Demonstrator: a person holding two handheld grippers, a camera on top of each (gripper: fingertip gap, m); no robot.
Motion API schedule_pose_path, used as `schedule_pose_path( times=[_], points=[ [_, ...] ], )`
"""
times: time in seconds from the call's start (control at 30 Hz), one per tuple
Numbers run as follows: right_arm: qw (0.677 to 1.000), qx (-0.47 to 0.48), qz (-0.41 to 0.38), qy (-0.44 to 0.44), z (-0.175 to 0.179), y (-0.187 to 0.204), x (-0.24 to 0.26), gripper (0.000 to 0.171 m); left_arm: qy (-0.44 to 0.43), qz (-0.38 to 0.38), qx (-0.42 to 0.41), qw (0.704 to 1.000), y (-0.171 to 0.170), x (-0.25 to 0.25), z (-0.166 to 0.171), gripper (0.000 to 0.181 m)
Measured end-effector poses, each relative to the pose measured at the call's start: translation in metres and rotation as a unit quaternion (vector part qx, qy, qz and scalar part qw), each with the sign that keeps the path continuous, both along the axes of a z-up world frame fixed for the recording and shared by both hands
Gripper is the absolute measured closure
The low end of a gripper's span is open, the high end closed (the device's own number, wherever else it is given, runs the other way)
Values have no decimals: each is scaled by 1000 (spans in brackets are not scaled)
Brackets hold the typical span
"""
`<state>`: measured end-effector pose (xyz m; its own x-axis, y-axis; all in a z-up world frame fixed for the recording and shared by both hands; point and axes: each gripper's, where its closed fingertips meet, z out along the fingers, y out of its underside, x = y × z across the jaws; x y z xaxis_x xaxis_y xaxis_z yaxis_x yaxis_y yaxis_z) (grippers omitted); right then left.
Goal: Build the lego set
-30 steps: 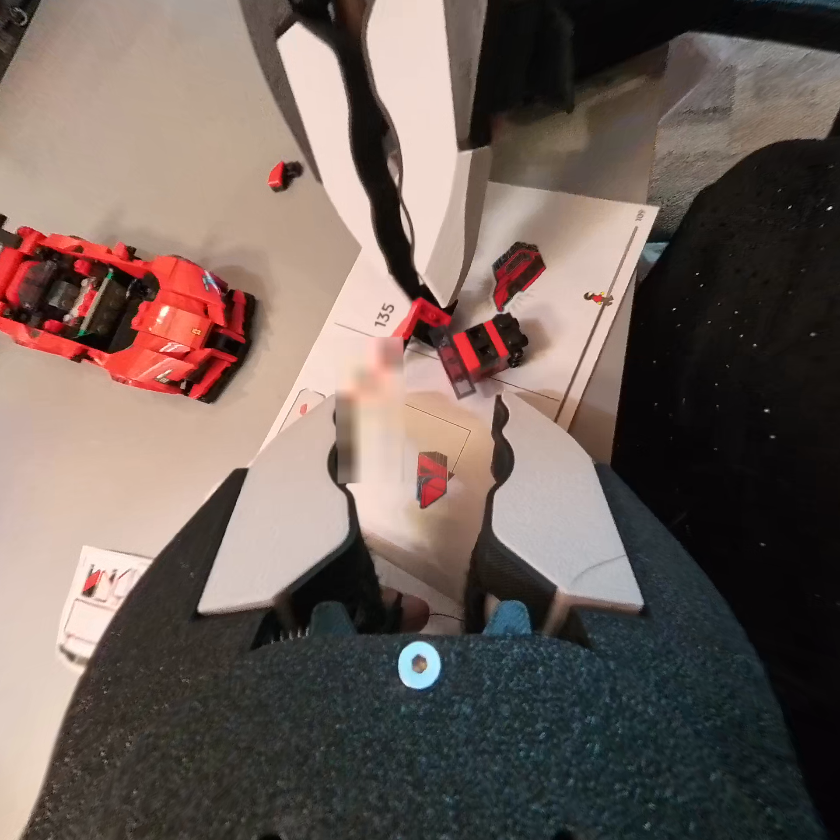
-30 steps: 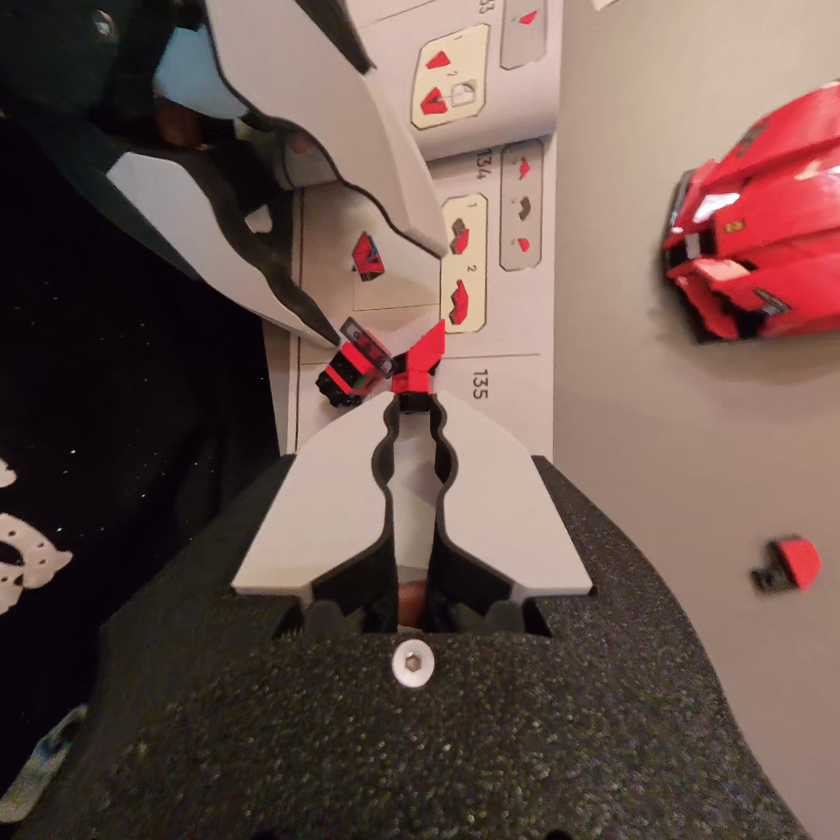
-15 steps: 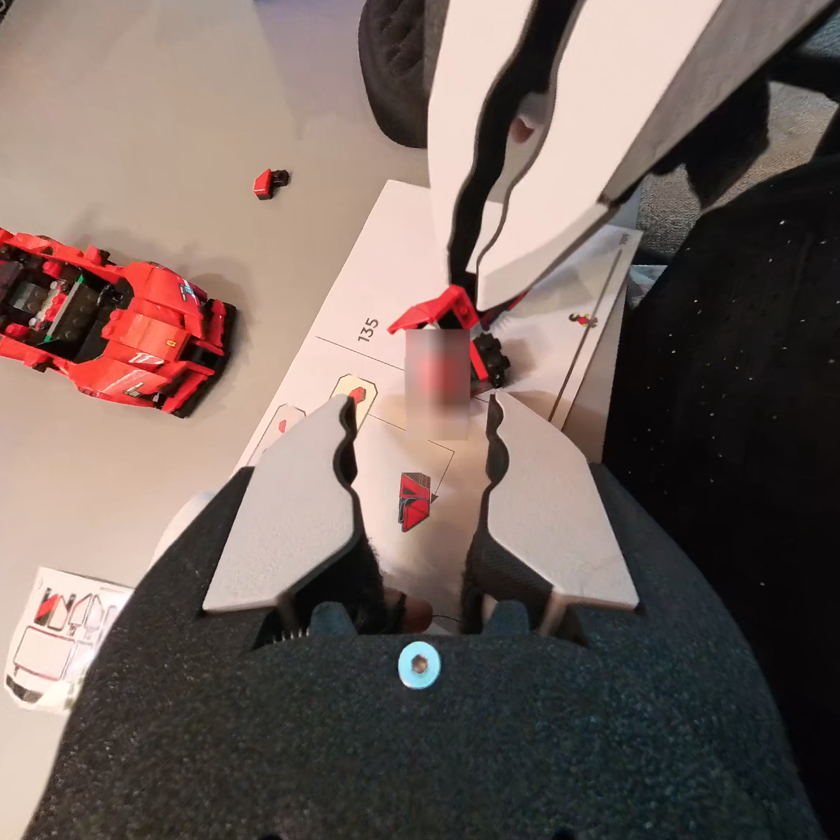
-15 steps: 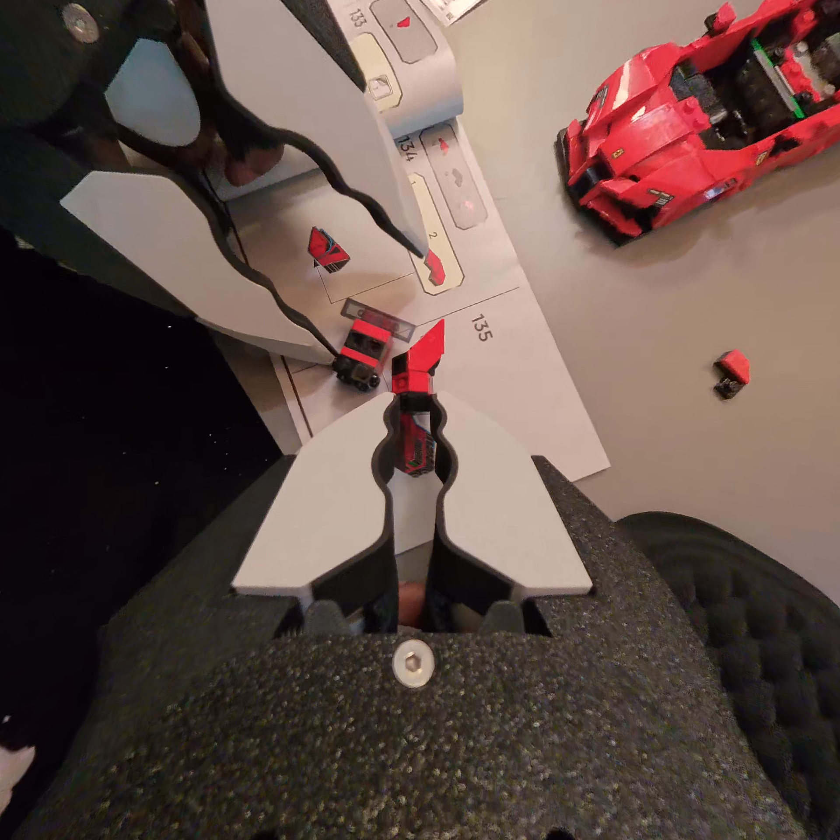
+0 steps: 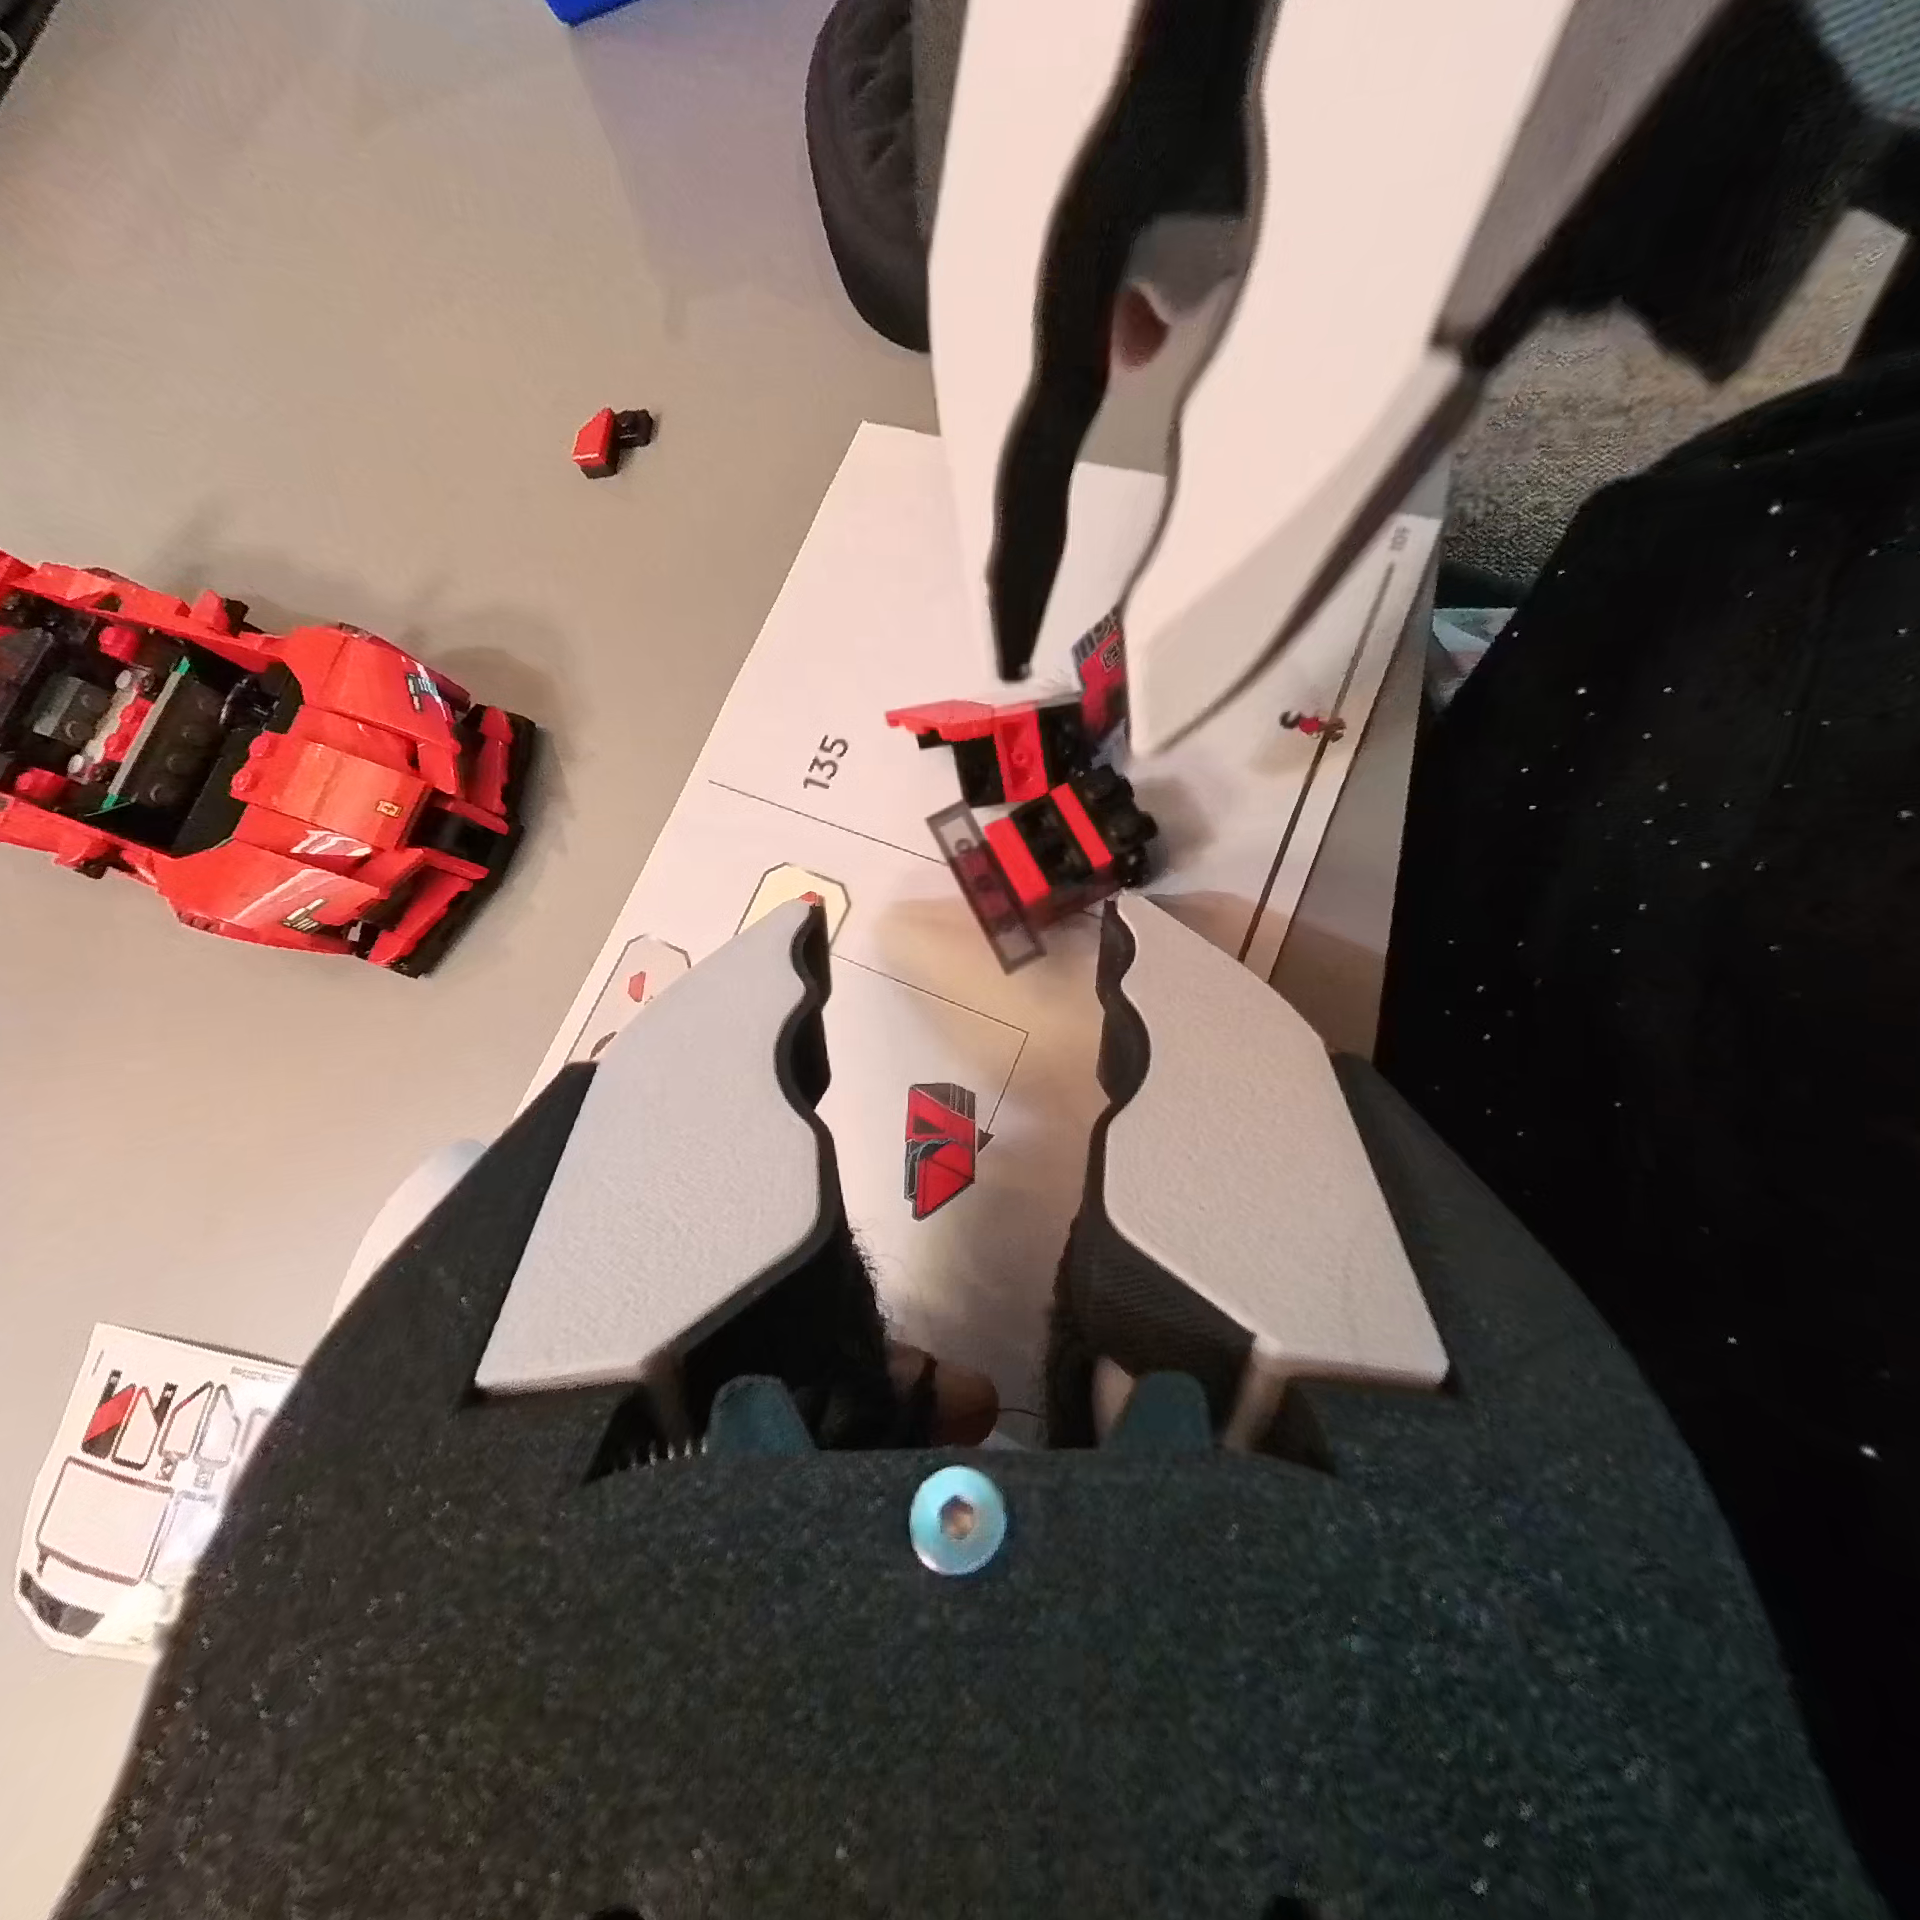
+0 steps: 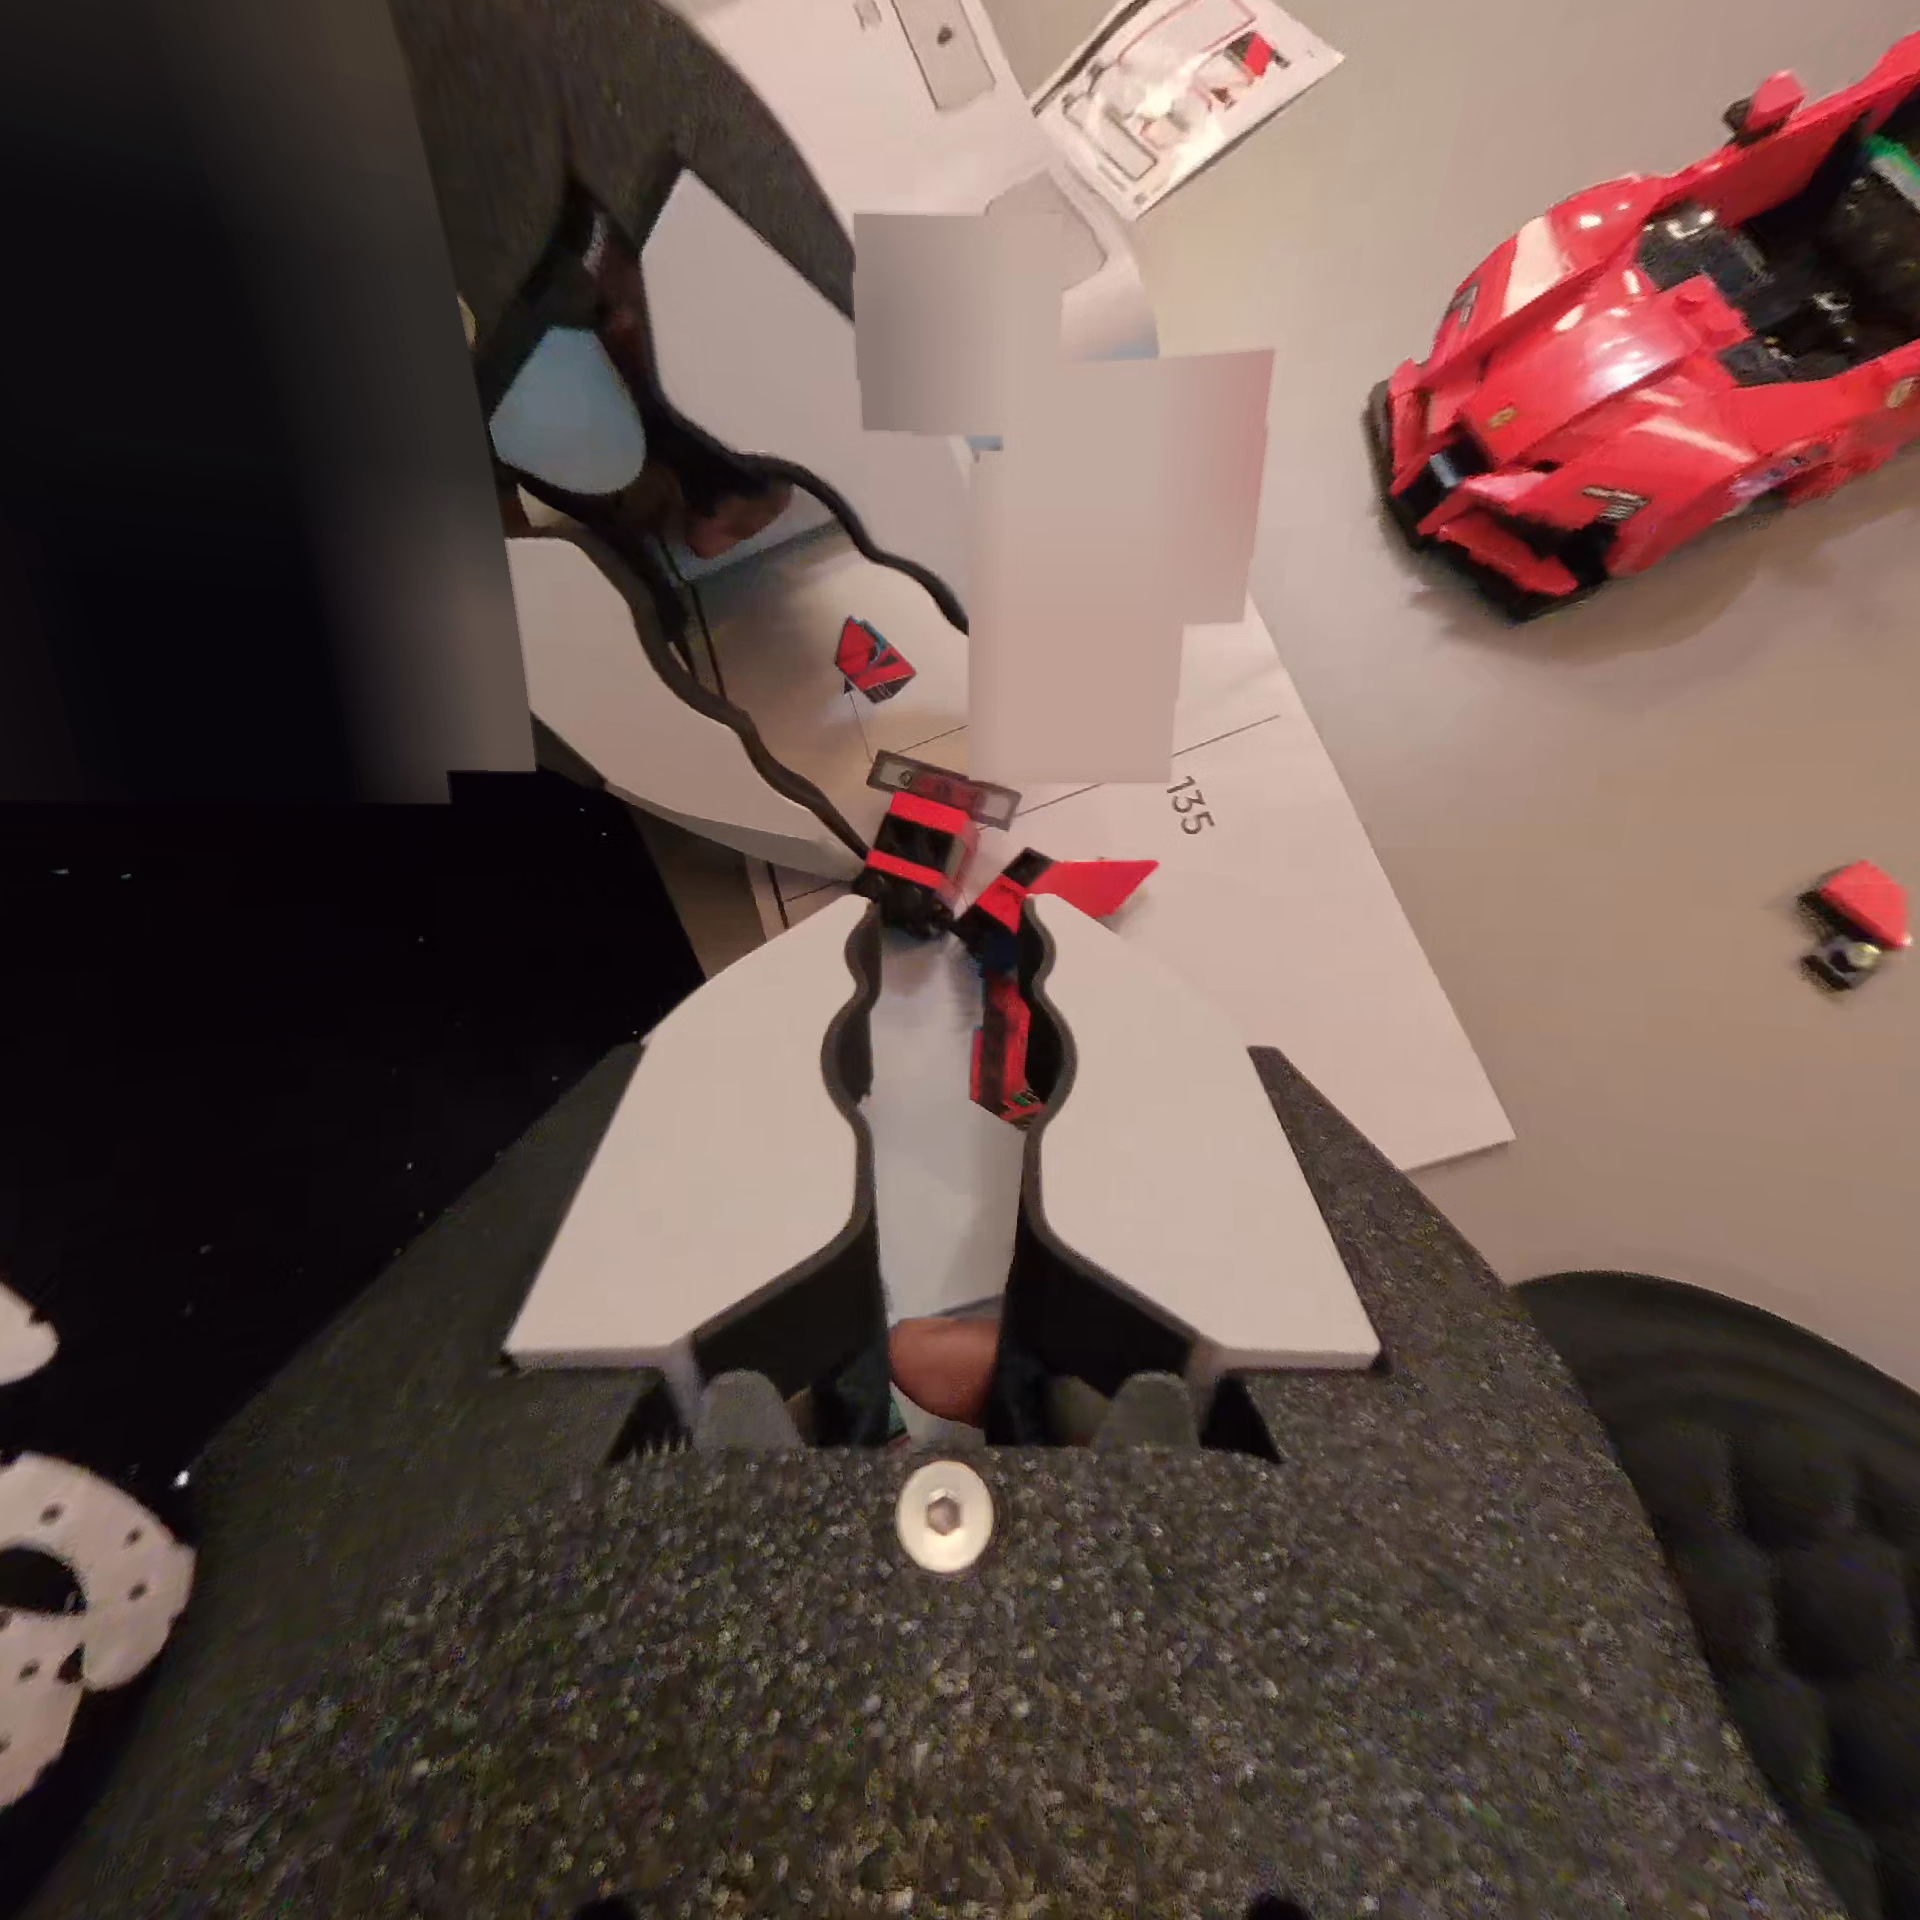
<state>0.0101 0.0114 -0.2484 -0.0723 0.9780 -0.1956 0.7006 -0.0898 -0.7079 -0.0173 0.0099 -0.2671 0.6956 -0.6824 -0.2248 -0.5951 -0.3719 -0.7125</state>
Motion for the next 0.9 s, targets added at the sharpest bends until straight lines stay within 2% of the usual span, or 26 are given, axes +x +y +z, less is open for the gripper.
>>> schedule_pose_path(
  times=[0.13,0.2,0.37,0.73,0.9],
  points=[
    [999,-41,-24,9,2,22,12,166,2,-10,2,1000,-1,1,0,133],
    [999,-32,-25,-10,-5,28,15,171,-3,-12,-1,1000,-1,1,0,133],
    [998,-3,12,-68,-26,24,11,171,-3,-16,-3,1000,-2,2,0,133],
    [995,-47,61,-56,-26,20,3,171,-27,-16,-37,999,-2,0,-3,138],
    [993,-38,95,-59,-25,17,0,171,-36,-15,-58,998,-2,0,-4,141]
  ],
)
